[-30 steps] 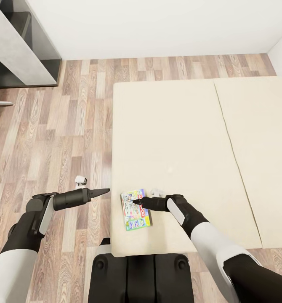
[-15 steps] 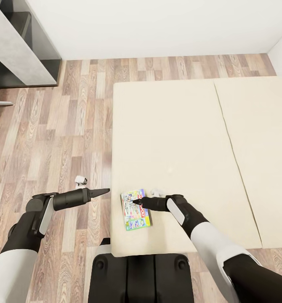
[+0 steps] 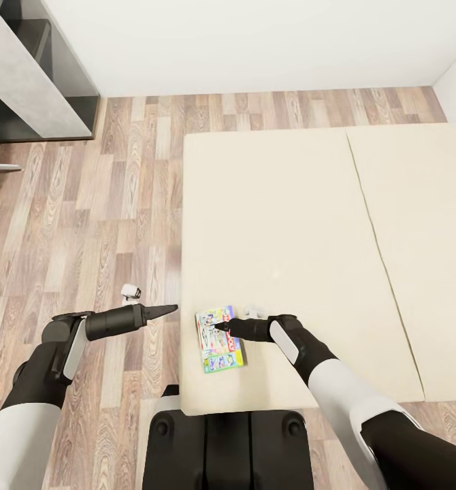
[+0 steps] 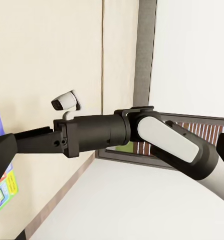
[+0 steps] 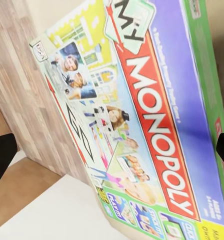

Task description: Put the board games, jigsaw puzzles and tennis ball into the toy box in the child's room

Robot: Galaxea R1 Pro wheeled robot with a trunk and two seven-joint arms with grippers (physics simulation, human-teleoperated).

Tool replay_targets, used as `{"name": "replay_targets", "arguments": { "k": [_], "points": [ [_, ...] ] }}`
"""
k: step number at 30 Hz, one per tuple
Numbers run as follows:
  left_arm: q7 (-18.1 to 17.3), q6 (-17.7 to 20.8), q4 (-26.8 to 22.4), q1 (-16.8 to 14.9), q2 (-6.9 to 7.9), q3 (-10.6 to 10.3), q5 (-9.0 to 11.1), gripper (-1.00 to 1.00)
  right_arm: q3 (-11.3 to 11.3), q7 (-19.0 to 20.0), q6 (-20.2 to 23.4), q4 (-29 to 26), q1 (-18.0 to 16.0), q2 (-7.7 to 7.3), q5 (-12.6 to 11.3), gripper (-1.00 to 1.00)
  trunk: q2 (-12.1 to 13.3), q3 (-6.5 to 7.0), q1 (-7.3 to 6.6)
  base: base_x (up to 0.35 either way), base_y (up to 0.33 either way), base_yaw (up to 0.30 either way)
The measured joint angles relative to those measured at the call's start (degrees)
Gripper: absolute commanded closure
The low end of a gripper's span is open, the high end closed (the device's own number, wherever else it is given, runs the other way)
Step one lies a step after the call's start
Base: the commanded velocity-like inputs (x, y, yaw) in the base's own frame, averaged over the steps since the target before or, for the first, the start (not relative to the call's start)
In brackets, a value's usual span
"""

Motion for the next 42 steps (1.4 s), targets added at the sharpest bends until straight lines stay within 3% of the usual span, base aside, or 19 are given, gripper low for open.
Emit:
{"name": "replay_targets", "arguments": {
  "k": [42],
  "points": [
    [0.0, 0.0, 0.0, 0.0, -0.04, -0.1, 0.0, -1.00, 0.0, -0.1, 0.0, 0.0, 0.0, 0.01, 0.0, -1.00, 0.0, 0.00, 0.00, 0.000, 0.061, 0.000]
  ]
}}
